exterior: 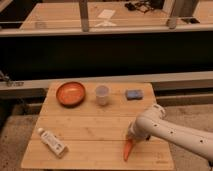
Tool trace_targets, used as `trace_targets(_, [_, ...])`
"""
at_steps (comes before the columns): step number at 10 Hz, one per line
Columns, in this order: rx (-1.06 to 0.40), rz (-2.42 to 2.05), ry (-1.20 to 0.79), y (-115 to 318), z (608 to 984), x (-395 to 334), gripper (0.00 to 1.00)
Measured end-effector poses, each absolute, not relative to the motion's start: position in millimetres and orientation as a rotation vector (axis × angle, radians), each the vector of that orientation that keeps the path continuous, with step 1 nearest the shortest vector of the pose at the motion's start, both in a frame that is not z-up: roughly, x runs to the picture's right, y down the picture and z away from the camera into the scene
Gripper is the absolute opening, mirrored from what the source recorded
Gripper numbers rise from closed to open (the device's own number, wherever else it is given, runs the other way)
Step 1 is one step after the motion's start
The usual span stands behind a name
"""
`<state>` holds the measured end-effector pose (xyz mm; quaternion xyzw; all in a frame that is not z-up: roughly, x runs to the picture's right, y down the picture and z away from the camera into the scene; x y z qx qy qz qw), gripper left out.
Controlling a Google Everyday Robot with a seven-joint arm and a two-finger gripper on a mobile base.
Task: Drag the pepper across the table
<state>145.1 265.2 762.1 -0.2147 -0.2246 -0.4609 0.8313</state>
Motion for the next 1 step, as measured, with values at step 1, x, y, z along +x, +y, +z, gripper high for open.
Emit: trace_targets(1, [-0.455,-0.978,-0.476,265.2,762.1,145.1,0.08])
